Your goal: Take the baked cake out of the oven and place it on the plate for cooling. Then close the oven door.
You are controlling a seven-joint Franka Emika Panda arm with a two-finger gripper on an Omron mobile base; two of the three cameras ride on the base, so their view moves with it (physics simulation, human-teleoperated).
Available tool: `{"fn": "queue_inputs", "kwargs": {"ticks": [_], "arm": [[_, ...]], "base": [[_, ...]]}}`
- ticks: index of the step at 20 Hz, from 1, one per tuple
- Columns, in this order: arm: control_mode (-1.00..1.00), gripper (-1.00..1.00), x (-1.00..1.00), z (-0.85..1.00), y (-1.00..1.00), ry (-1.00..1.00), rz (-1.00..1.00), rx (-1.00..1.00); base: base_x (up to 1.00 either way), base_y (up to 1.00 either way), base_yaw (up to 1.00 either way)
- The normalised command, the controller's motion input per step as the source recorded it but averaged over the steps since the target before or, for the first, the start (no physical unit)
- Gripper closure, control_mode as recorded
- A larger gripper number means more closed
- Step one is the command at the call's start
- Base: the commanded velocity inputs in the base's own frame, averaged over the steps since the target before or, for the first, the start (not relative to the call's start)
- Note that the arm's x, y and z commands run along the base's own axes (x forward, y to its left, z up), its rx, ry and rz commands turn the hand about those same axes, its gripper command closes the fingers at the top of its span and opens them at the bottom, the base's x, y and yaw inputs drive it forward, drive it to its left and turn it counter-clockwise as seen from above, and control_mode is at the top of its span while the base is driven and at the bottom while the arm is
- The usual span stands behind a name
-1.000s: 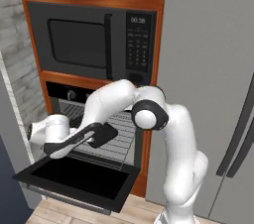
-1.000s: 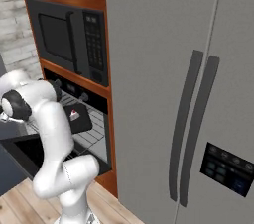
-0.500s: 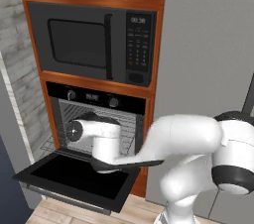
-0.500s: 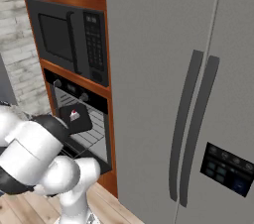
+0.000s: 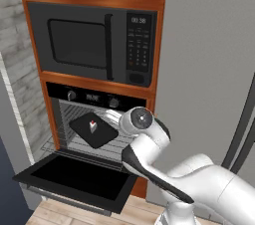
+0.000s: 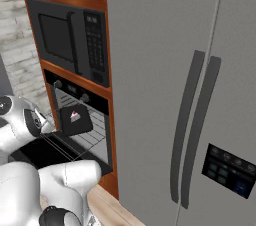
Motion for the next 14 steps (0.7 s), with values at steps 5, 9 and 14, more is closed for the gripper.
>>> {"fn": "queue_inputs", "kwargs": {"ticks": [5, 9, 14], "arm": [[-1.0, -1.0, 0.0, 0.44, 0.0, 0.17, 0.13, -0.01], [-1.0, -1.0, 0.04, 0.19, 0.01, 0.15, 0.13, -0.02], [-1.0, -1.0, 0.15, 0.0, 0.3, 0.05, 0.13, -0.12]], "base": [[0.0, 0.0, 0.0], [0.0, 0.0, 0.0], [0.0, 0.0, 0.0]]}}
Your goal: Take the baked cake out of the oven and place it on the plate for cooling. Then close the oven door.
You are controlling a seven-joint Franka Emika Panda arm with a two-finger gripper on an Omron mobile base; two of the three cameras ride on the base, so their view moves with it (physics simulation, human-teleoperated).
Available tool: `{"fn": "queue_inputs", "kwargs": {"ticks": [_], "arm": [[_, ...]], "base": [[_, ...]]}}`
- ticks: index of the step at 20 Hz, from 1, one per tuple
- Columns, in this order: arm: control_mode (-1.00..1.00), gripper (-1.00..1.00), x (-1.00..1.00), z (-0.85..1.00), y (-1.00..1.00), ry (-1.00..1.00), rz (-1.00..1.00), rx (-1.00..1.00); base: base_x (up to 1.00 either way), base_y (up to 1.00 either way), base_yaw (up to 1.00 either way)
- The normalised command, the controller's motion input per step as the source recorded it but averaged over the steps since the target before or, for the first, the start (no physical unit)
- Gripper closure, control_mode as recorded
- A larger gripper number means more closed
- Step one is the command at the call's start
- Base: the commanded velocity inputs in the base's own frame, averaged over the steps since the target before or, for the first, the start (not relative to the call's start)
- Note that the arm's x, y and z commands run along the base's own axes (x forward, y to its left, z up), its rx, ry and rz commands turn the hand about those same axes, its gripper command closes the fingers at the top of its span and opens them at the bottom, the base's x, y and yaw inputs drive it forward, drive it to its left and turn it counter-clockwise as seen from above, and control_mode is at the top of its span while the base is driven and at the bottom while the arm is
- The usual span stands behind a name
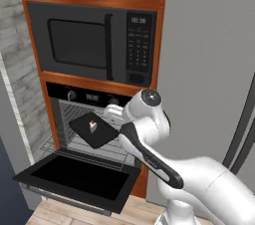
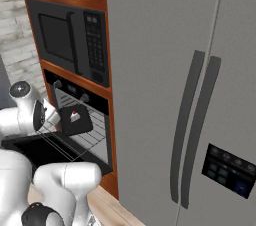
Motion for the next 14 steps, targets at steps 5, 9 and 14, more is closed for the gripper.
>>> {"fn": "queue_inputs", "kwargs": {"ticks": [5, 9, 14], "arm": [[-1.0, -1.0, 0.37, -0.02, 0.21, 0.15, 0.03, -0.15], [-1.0, -1.0, 0.18, -0.18, 0.0, 0.14, 0.0, -0.08], [-1.0, -1.0, 0.05, -0.56, 0.07, 0.07, 0.0, -0.09]], "base": [[0.0, 0.0, 0.0], [0.0, 0.0, 0.0], [0.0, 0.0, 0.0]]}}
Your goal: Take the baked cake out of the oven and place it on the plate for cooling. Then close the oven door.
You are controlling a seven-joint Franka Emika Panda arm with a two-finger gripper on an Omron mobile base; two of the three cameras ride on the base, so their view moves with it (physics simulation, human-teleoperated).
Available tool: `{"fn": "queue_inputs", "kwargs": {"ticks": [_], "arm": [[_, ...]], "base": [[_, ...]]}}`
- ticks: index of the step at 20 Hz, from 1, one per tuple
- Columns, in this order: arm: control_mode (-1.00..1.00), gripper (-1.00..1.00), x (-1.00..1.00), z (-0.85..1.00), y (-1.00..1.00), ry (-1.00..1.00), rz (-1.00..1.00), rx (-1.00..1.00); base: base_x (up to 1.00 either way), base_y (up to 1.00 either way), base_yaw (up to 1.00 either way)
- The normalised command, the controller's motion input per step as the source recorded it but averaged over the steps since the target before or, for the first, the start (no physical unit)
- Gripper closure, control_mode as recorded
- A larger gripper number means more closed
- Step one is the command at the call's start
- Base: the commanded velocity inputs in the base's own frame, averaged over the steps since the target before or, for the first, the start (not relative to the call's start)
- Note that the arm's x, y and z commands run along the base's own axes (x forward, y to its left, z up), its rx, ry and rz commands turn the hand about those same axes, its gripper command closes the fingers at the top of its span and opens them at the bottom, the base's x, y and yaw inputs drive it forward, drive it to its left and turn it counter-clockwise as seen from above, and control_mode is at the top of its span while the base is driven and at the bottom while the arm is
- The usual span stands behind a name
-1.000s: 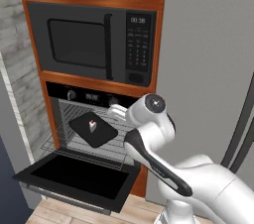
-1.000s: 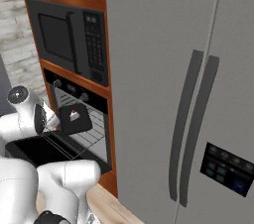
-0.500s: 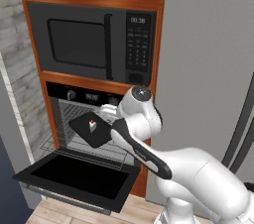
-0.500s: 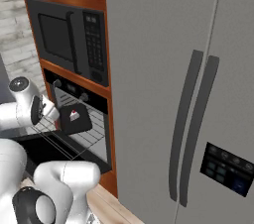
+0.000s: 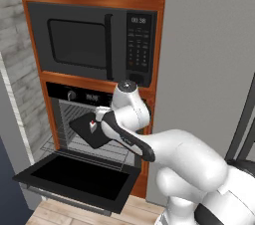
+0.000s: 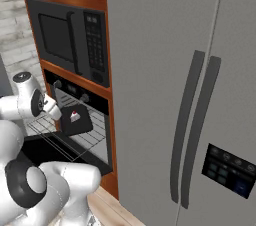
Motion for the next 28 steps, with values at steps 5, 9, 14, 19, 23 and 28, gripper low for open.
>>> {"fn": "queue_inputs", "kwargs": {"ticks": [5, 9, 14, 19, 23, 28], "arm": [[-1.0, -1.0, 0.25, -0.31, 0.06, 0.0, 0.0, -0.03], [-1.0, -1.0, 0.34, -0.23, 0.0, -0.02, 0.0, 0.0], [-1.0, -1.0, 0.28, -0.27, 0.0, -0.02, 0.0, 0.0], [-1.0, -1.0, 0.29, -0.31, 0.0, 0.0, 0.0, -0.01], [-1.0, -1.0, 0.32, -0.27, 0.07, 0.0, 0.0, -0.04], [-1.0, -1.0, 0.3, -0.25, 0.19, 0.0, 0.0, -0.08]], "base": [[0.0, 0.0, 0.0], [0.0, 0.0, 0.0], [0.0, 0.0, 0.0], [0.0, 0.0, 0.0], [0.0, 0.0, 0.0], [0.0, 0.0, 0.0]]}}
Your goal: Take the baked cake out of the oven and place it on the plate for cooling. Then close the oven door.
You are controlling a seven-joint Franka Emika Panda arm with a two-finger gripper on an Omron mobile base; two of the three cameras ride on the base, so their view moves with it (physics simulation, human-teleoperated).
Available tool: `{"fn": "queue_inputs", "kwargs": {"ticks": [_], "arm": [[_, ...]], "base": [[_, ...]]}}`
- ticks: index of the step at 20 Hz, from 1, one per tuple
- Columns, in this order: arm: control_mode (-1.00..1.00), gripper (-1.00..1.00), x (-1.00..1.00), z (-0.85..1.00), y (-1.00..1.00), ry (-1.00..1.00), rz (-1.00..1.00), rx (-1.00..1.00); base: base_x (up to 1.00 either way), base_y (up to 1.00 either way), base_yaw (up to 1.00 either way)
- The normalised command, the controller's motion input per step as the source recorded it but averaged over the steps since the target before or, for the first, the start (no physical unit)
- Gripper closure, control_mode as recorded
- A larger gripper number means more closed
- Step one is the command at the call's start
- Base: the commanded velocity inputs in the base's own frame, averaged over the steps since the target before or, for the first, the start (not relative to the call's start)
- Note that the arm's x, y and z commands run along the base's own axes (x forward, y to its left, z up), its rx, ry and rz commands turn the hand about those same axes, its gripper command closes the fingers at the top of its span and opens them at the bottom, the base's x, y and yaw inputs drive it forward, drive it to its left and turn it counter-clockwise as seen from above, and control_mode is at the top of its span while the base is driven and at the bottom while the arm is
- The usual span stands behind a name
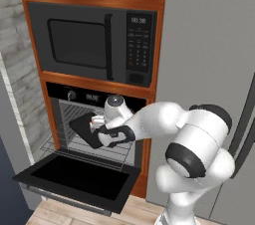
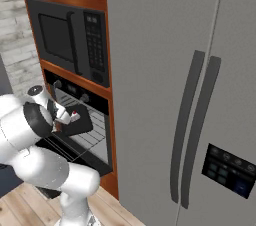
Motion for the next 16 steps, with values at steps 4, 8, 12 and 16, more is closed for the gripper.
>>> {"fn": "queue_inputs", "kwargs": {"ticks": [4, 8, 12, 16], "arm": [[-1.0, -1.0, 0.36, -0.16, 0.24, 0.0, 0.0, -0.08], [-1.0, -1.0, 0.4, -0.17, 0.19, 0.0, 0.0, -0.06], [-1.0, -1.0, 0.39, -0.17, 0.08, 0.0, 0.0, -0.04], [-1.0, -1.0, 0.4, -0.24, 0.07, 0.0, 0.0, -0.03]], "base": [[0.0, 0.0, 0.0], [0.0, 0.0, 0.0], [0.0, 0.0, 0.0], [0.0, 0.0, 0.0]]}}
